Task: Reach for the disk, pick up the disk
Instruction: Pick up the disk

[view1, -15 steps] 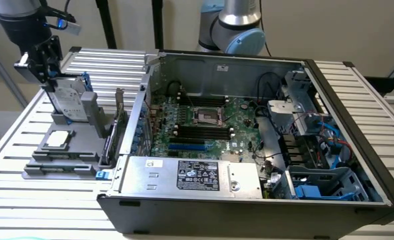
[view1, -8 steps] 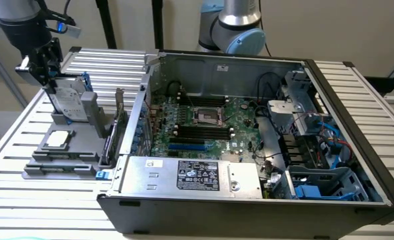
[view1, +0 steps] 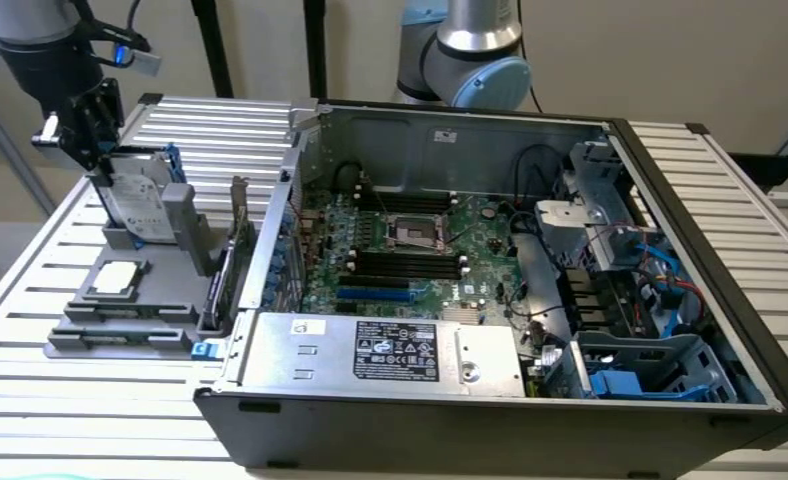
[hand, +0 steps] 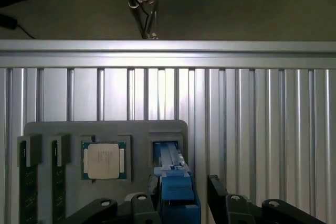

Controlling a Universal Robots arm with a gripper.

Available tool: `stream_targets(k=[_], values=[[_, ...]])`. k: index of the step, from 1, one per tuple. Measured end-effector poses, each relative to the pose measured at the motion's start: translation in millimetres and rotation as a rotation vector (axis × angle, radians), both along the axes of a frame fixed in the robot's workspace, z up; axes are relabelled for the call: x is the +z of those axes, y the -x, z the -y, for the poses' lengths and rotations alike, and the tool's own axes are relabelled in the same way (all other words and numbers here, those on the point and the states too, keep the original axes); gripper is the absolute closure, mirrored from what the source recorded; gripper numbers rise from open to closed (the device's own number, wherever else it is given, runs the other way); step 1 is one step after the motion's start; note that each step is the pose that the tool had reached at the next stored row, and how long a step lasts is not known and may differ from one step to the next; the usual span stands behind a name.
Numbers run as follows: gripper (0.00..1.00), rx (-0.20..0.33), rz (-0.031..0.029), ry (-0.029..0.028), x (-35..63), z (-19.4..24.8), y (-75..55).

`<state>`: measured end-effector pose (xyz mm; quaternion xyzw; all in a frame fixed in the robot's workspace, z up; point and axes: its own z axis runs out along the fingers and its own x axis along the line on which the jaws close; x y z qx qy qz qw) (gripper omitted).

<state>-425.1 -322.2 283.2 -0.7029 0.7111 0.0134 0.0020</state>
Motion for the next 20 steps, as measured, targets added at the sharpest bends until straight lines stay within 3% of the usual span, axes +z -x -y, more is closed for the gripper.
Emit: stream_targets(k=[1, 2, 20], values=[[0.48, 0.0, 0.0, -0.0001, 0.0, 0.0, 0.0], [0.55, 0.0, 0.0001, -0.0001, 0.0, 0.0, 0.0], [0.55, 0.004, 0.0, 0.0007, 0.0, 0.3, -1.3]])
